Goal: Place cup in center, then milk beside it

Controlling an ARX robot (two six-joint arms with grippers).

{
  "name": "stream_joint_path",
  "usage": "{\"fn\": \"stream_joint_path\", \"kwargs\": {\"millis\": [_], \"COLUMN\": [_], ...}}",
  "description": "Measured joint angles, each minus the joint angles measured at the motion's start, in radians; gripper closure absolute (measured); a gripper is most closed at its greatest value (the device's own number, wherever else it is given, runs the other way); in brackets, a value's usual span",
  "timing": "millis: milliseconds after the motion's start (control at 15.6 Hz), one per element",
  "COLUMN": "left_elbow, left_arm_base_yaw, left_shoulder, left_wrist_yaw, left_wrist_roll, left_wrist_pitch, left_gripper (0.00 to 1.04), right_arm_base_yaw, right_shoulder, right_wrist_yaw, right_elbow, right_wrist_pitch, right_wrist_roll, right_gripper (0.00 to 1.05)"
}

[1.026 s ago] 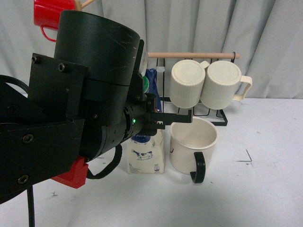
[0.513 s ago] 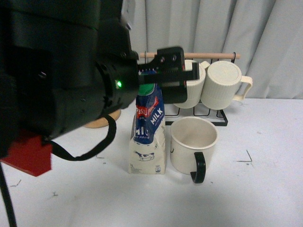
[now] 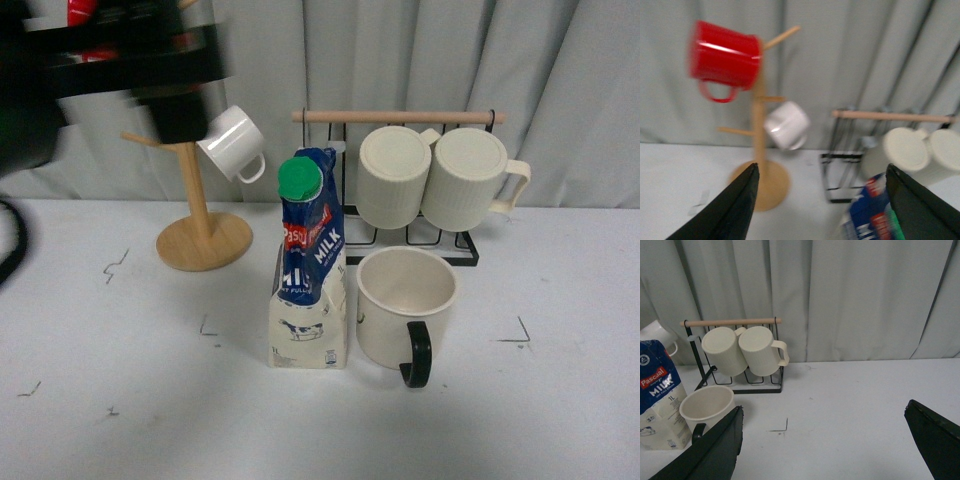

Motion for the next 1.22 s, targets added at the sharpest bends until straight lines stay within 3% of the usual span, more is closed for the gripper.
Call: {"fn": "stream_joint_path", "kwargs": {"millis": [128, 385, 770, 898, 962, 1219], "left_elbow": [-0.161, -0.323, -0.438, -0.462, -0.492, -0.504], "left_arm_base_yaw": [0.137, 0.230, 0.326, 0.418, 0.423, 0.419], "left_shoulder": [-0.225, -0.408, -0.662, -0.745, -0.750, -0.913], "left_wrist_yaw": [0.047, 0.174, 0.267, 0.357, 0.356, 0.365], "left_wrist_roll": [0.072, 0.100, 0.102, 0.103, 0.103, 0.103], "left_wrist_pitch": [-0.034, -0.067, -0.193, -0.254, -0.193, -0.355], "left_gripper": [0.52, 1.01, 1.03, 1.03, 1.03, 1.03], "right_arm_base_yaw": [0.000, 0.000, 0.000, 0.000, 0.000, 0.000], "right_shoulder": [0.000, 0.000, 0.000, 0.000, 0.000, 0.000], "right_wrist_yaw": [0.000, 0.000, 0.000, 0.000, 0.000, 0.000], "right_elbow": [0.000, 0.000, 0.000, 0.000, 0.000, 0.000], "right_wrist_pitch": [0.000, 0.000, 0.000, 0.000, 0.000, 0.000], "right_wrist_roll": [0.000, 0.000, 0.000, 0.000, 0.000, 0.000], "right_gripper": [0.06, 0.06, 0.06, 0.06, 0.06, 0.06]}}
